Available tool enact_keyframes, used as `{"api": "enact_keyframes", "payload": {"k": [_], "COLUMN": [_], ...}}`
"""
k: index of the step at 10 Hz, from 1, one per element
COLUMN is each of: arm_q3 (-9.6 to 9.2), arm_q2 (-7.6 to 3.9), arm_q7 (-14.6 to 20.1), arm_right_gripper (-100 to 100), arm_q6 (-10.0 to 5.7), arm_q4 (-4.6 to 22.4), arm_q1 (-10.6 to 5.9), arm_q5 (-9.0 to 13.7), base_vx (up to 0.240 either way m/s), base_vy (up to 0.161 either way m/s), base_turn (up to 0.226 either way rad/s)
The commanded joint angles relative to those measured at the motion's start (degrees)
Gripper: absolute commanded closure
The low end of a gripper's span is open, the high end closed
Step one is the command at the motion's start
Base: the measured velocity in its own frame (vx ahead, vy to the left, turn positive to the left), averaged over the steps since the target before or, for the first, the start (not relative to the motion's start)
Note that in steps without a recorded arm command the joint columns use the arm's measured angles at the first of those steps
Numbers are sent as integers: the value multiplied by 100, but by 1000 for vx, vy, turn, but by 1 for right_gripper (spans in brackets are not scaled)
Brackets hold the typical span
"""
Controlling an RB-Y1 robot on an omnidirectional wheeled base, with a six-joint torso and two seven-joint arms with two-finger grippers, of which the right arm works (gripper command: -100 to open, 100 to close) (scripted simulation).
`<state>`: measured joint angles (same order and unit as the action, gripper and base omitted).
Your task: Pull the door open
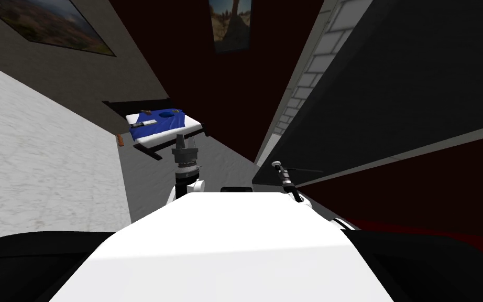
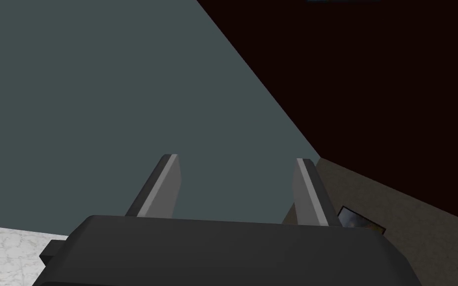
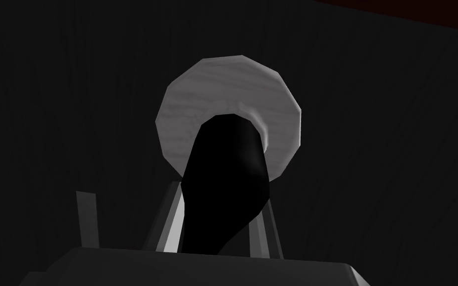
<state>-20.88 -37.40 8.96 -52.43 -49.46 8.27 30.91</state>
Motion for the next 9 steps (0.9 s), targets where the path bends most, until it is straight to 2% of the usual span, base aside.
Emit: {"api": "enact_keyframes", "payload": {"k": [1, 2, 3, 4, 9], "arm_q3": [-87, -69, -176, -203, -528], "arm_q2": [-112, -57, -125, -148, -435], "arm_q7": [58, 39, 83, 93, 222], "arm_right_gripper": [100, 100, 100, 100, 100], "arm_q6": [-160, -87, -245, -292, -857], "arm_q4": [19, -9, 15, 21, 96], "arm_q1": [69, 46, 136, 160, 451], "arm_q5": [34, 16, 58, 72, 241], "base_vx": [-212, -90, -106, -163, -201], "base_vy": [-58, -9, -28, -64, -80], "base_turn": [125, 23, 157, 150, 171]}}
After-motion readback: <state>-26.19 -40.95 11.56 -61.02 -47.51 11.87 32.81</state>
